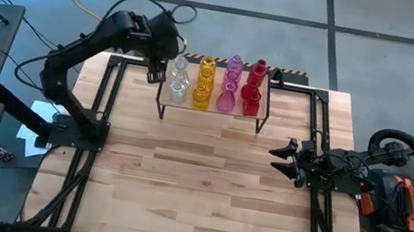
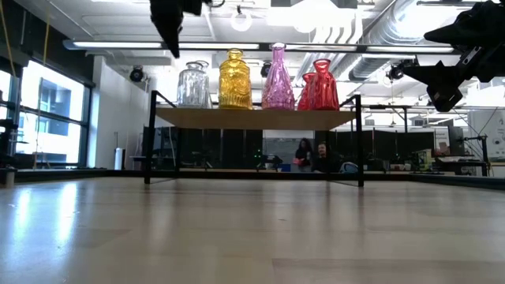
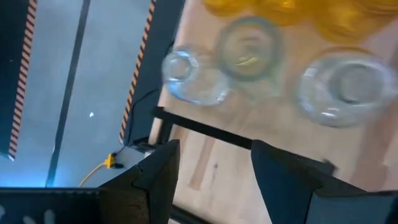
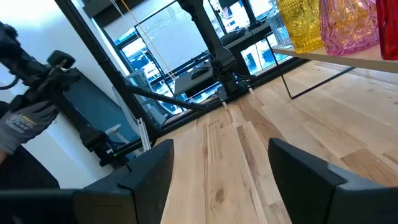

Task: Sort vases onto shelf
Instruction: Adjust the transparent vase on the shelf

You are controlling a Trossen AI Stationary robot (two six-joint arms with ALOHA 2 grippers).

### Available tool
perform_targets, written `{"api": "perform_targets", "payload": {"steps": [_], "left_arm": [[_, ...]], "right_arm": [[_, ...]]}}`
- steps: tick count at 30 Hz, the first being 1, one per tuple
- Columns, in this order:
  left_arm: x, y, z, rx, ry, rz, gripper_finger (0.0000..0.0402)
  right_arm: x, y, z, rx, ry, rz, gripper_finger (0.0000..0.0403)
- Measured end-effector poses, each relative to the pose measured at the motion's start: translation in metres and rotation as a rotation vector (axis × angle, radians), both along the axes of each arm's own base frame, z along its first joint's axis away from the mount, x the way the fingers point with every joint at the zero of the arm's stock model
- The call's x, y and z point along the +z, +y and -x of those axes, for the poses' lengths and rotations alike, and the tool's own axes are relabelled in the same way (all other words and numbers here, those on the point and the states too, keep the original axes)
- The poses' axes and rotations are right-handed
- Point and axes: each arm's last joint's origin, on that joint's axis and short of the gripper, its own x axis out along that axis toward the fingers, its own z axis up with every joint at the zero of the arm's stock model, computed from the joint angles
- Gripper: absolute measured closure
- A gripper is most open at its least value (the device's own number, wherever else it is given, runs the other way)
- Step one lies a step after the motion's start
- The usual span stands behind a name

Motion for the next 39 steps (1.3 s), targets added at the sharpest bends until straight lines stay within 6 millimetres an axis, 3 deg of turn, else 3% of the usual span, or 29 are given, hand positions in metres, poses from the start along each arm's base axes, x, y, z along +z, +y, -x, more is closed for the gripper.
{"api": "perform_targets", "payload": {"steps": [6, 21, 39], "left_arm": [[-0.016, 0.027, 0.005, -0.018, -0.035, 0.012, 0.0211], [-0.060, 0.067, 0.021, -0.074, -0.050, 0.062, 0.0211], [-0.078, 0.082, 0.023, -0.146, -0.110, 0.036, 0.0211]], "right_arm": [[0.000, 0.000, 0.000, 0.000, 0.000, 0.000, 0.0158], [0.000, 0.000, 0.000, 0.000, 0.000, 0.000, 0.0158], [0.000, 0.000, 0.000, 0.000, -0.001, 0.000, 0.0158]]}}
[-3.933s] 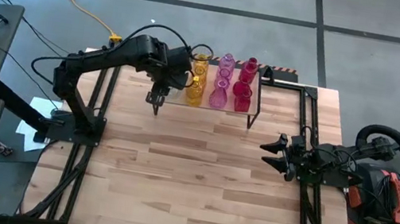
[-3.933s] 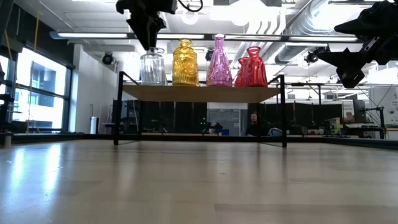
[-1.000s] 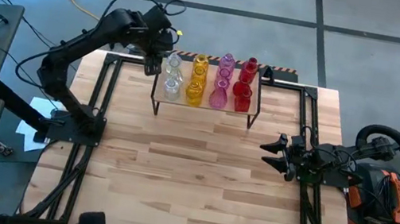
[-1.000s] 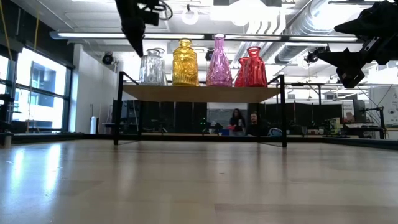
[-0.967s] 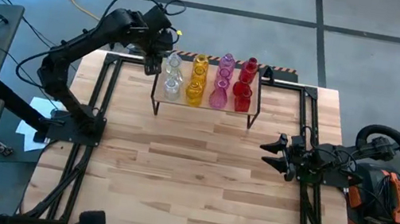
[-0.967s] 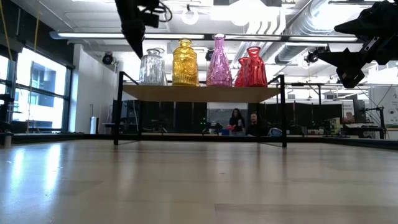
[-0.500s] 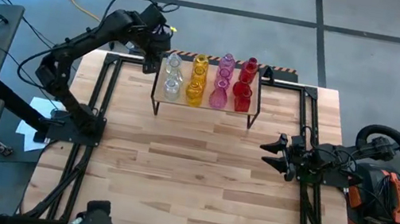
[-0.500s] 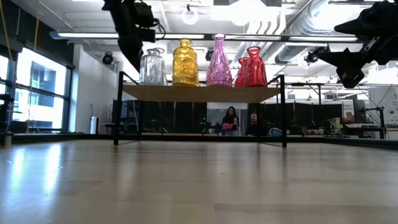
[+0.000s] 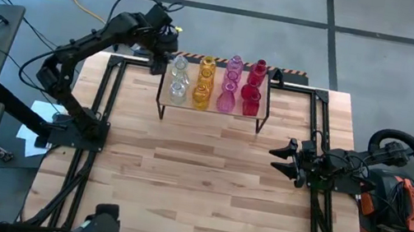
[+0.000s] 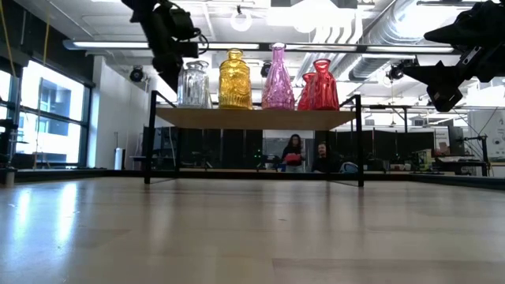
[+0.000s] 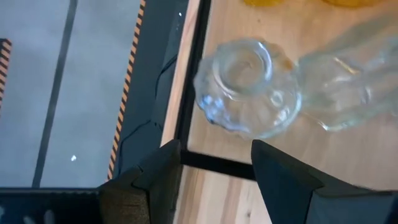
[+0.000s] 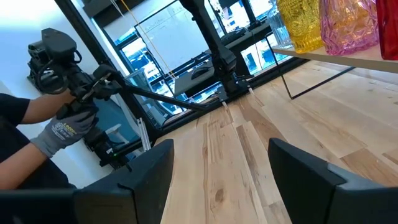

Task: Sort vases onto shelf
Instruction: Adjust the transparent vase on the shelf

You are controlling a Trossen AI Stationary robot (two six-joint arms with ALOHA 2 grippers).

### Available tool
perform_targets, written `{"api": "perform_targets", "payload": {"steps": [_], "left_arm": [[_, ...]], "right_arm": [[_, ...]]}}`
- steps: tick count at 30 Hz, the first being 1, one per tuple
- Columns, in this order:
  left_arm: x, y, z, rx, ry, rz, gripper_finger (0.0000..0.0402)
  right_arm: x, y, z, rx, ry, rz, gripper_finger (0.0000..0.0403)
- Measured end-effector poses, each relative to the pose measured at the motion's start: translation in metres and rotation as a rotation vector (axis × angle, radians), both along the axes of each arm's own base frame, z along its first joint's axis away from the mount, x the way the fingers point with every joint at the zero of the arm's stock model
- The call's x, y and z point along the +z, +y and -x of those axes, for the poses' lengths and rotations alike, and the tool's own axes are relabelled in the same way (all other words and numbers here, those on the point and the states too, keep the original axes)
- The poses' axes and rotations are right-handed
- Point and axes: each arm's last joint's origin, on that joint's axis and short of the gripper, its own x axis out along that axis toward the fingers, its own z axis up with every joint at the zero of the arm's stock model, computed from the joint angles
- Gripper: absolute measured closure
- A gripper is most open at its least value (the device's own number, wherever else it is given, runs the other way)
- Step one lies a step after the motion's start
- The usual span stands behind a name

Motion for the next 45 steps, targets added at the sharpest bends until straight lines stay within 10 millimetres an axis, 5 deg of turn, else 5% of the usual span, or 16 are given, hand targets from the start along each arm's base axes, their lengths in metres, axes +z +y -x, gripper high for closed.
{"api": "perform_targets", "payload": {"steps": [45], "left_arm": [[-0.010, 0.006, -0.016, 0.011, -0.039, 0.017, 0.0211]], "right_arm": [[0.000, 0.000, 0.000, 0.000, 0.000, 0.000, 0.0158]]}}
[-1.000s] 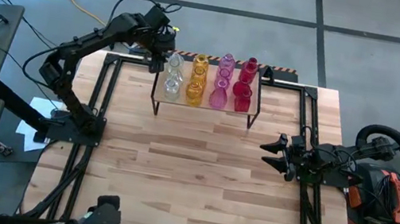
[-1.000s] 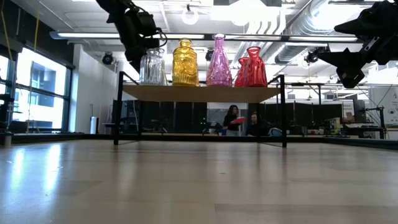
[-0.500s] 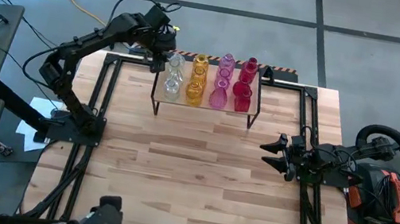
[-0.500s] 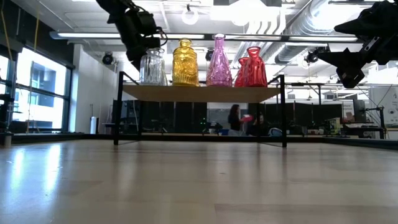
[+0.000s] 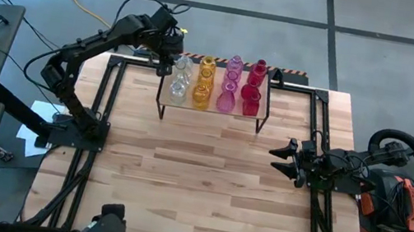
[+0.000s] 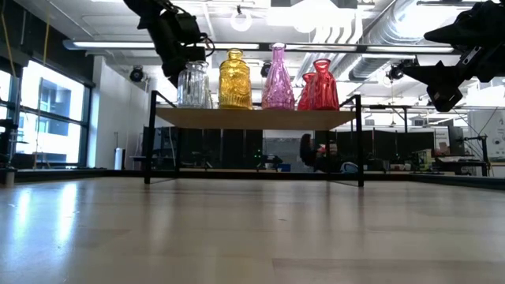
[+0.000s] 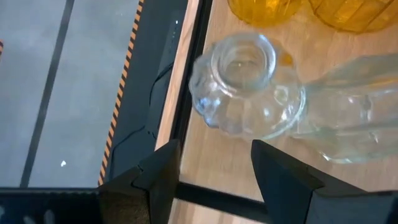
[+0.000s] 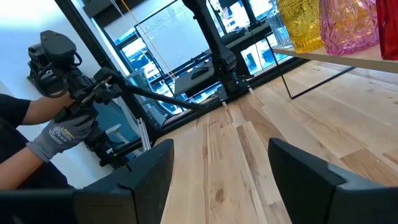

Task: Sort vases onto shelf
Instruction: Adjust the transparent vase on the shelf, then return to Home Position

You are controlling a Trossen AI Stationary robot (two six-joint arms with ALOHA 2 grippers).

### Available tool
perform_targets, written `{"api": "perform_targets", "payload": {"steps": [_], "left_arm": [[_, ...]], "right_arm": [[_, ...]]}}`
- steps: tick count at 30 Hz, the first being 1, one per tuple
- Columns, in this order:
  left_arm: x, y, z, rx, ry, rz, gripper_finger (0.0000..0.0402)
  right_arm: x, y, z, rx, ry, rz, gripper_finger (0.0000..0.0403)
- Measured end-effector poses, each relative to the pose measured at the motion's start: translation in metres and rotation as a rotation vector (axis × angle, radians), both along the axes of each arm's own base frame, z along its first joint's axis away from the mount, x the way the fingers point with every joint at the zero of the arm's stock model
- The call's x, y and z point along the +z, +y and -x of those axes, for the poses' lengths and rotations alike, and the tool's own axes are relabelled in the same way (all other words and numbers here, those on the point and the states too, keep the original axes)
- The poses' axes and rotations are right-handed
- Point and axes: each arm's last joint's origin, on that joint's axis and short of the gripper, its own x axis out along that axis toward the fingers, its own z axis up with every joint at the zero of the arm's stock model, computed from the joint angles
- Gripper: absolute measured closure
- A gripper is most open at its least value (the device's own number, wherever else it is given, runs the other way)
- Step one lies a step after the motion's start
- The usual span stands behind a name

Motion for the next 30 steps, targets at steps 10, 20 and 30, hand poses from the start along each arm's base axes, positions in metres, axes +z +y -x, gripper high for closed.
{"api": "perform_targets", "payload": {"steps": [10, 20, 30], "left_arm": [[0.010, -0.004, 0.007, 0.084, 0.039, 0.025, 0.0211], [0.057, -0.026, 0.029, 0.191, -0.056, -0.093, 0.0211], [0.095, -0.063, 0.060, 0.266, -0.231, -0.101, 0.0211]], "right_arm": [[0.000, 0.000, 0.000, 0.000, 0.000, 0.000, 0.0158], [0.000, 0.000, 0.000, 0.000, 0.001, 0.000, 0.0158], [0.000, 0.000, 0.000, 0.000, 0.000, 0.000, 0.0158]]}}
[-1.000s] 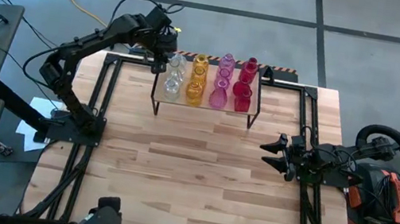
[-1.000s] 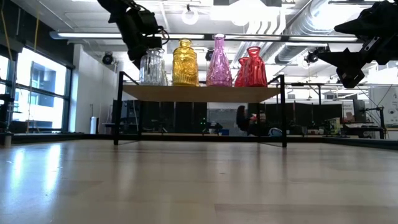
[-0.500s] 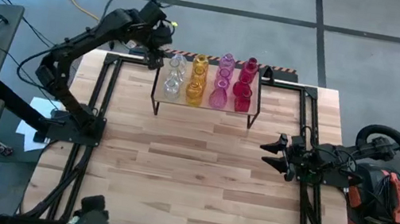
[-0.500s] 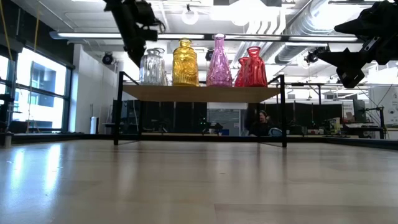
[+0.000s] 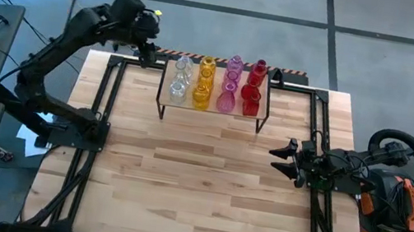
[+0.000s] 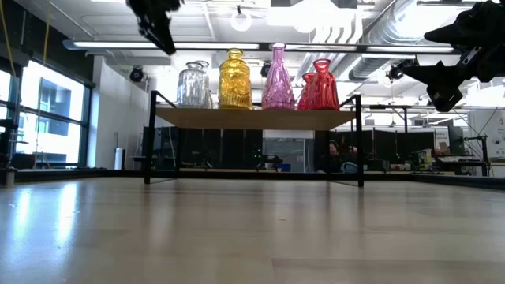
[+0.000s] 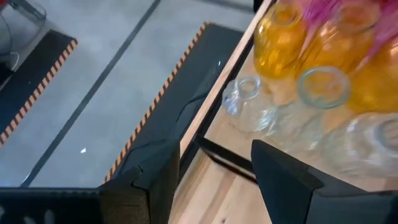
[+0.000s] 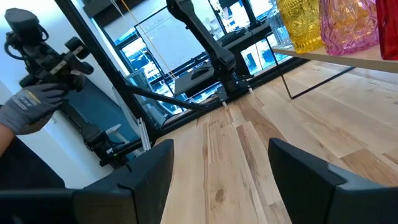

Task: Sort vases onto shelf
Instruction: Return to Home Position

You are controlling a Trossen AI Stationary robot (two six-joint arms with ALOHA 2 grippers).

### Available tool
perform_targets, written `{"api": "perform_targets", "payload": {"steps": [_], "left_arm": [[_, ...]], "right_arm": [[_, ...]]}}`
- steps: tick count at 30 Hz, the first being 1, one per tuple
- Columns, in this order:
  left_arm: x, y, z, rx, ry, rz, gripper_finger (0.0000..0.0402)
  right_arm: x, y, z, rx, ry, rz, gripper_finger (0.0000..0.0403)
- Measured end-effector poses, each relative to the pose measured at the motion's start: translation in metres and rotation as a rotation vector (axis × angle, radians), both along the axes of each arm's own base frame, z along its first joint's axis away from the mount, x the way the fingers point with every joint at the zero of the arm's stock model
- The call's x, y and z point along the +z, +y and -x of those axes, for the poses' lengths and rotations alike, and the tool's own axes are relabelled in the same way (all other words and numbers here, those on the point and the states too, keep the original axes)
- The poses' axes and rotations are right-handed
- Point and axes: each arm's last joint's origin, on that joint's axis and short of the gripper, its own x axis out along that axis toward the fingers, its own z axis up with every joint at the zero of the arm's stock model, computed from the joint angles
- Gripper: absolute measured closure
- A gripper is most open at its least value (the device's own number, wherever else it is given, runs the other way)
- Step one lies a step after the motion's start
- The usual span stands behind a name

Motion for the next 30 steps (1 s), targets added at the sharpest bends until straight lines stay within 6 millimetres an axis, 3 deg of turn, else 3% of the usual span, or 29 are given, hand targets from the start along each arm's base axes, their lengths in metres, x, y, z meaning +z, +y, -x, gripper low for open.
{"api": "perform_targets", "payload": {"steps": [3, 7, 20, 30], "left_arm": [[0.009, -0.011, 0.005, -0.008, -0.065, -0.003, 0.0211], [0.019, -0.025, -0.004, -0.061, -0.180, -0.019, 0.0211], [0.042, -0.054, -0.073, -0.259, -0.435, -0.273, 0.0213], [0.046, -0.056, -0.120, -0.349, -0.522, -0.346, 0.0287]], "right_arm": [[0.000, 0.000, 0.000, 0.000, 0.000, 0.000, 0.0158], [0.000, 0.000, 0.000, 0.000, 0.000, 0.000, 0.0158], [0.000, 0.000, 0.000, 0.000, -0.001, 0.000, 0.0158], [0.000, 0.000, 0.000, 0.000, 0.000, 0.000, 0.0158]]}}
